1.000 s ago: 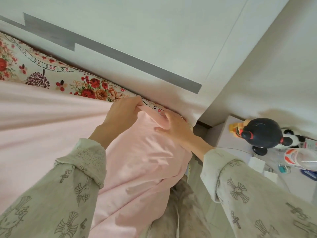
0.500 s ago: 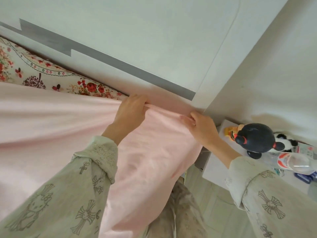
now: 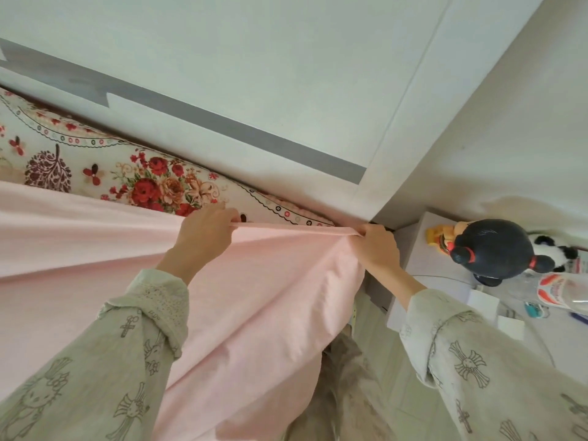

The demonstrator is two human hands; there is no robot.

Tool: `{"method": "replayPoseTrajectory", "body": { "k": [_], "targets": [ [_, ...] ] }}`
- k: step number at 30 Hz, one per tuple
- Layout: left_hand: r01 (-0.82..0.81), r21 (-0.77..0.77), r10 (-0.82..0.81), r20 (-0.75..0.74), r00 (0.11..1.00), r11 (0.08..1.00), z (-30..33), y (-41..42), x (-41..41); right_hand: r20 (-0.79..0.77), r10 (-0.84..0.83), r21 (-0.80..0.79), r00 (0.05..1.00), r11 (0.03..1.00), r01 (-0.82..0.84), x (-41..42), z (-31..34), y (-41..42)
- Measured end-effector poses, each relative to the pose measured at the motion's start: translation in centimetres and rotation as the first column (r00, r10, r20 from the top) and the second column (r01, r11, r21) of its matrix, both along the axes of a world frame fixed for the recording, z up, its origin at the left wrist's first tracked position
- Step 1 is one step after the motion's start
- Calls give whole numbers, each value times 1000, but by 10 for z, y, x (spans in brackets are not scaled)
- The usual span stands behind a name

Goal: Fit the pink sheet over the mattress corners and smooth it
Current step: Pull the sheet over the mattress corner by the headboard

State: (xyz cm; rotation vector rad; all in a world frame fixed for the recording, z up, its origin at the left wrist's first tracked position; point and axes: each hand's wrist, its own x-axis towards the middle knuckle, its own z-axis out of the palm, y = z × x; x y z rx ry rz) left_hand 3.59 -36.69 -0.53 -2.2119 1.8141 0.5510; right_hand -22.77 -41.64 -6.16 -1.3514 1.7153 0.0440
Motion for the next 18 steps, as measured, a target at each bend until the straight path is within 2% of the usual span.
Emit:
{"method": "replayPoseTrajectory", "body": {
  "k": [5,7,10,12,15,17,18],
  "targets": [
    [-25,-189,34,42,999,982,-11,-22,14,-57,149,-81,987,985,-153,10,-14,6],
    [-27,-194,30,14,999,981,-17,-35,15,-59,205,-112,977,971,-210,13,-18,9],
    [-42,-134,40,-21,999,990,-32,-38,16,-27,231,-25,973,973,-231,17,-28,11],
    [-46,-19,45,-75,996,999,-43,-34,20,-5,205,38,979,978,-205,19,-37,12],
    [10,153,21,-194,981,988,-57,-32,27,7,105,5,994,994,-106,20,-49,11],
    [30,140,1,-217,976,990,-59,-35,27,119,-29,-16,992,999,31,21,-52,10],
    [53,84,-34,-213,976,995,-61,-38,25,184,-98,-5,978,995,100,20,-53,11]
  ]
}}
